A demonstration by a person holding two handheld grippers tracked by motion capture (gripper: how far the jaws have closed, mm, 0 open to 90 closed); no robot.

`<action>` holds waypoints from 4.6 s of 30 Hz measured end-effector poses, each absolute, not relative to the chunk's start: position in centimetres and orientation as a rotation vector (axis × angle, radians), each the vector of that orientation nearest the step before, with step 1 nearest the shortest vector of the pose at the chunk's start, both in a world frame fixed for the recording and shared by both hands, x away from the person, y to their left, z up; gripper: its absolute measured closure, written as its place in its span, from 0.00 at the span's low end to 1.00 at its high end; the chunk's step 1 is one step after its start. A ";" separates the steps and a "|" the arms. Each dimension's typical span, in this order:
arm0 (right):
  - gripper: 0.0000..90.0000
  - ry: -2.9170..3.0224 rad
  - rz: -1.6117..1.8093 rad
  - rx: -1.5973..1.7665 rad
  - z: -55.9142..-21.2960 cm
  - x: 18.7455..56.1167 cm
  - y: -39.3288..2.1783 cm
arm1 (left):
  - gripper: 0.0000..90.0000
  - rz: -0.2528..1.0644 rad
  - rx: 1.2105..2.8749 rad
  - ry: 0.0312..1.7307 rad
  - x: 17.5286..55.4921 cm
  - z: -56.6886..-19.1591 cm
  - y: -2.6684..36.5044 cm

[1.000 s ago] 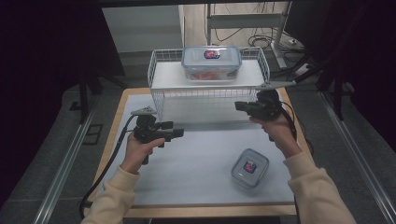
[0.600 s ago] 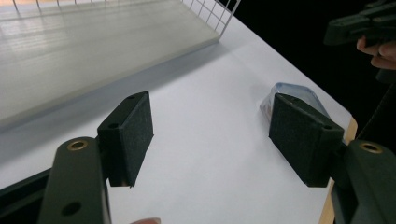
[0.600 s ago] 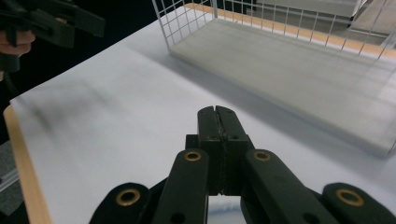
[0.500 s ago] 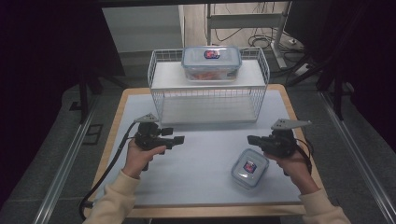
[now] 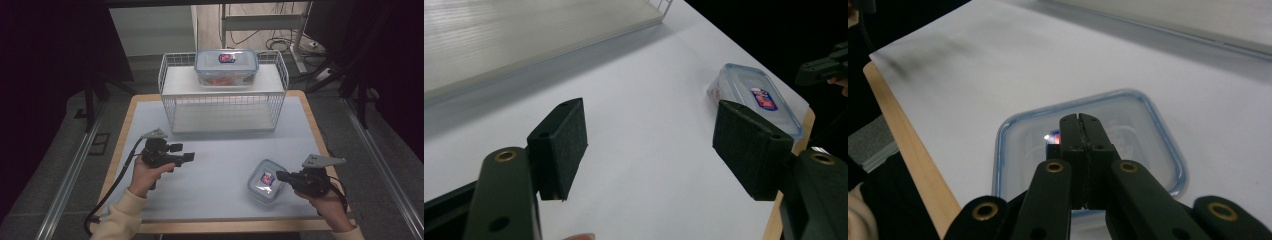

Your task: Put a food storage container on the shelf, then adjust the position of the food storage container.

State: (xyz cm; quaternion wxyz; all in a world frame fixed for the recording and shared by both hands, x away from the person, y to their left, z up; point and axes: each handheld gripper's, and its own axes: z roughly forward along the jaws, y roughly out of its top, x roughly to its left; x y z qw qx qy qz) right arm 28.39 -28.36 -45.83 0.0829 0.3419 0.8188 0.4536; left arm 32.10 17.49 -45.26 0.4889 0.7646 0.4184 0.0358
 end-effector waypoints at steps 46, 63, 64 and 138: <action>0.99 2.676 1.170 0.910 -49.9 25.2 -26.4 | 0.33 0.093 1.884 1.054 31.6 -46.7 18.1; 0.99 2.567 1.193 0.943 -50.8 28.1 -22.2 | 0.33 0.094 1.889 1.056 31.7 -46.8 18.1; 0.99 2.556 1.192 0.948 -50.9 28.4 -21.9 | 0.33 0.094 1.889 1.055 31.7 -46.8 18.1; 0.99 2.442 1.144 1.144 -50.2 33.9 -19.3 | 0.33 0.103 1.911 1.129 31.6 -48.9 19.1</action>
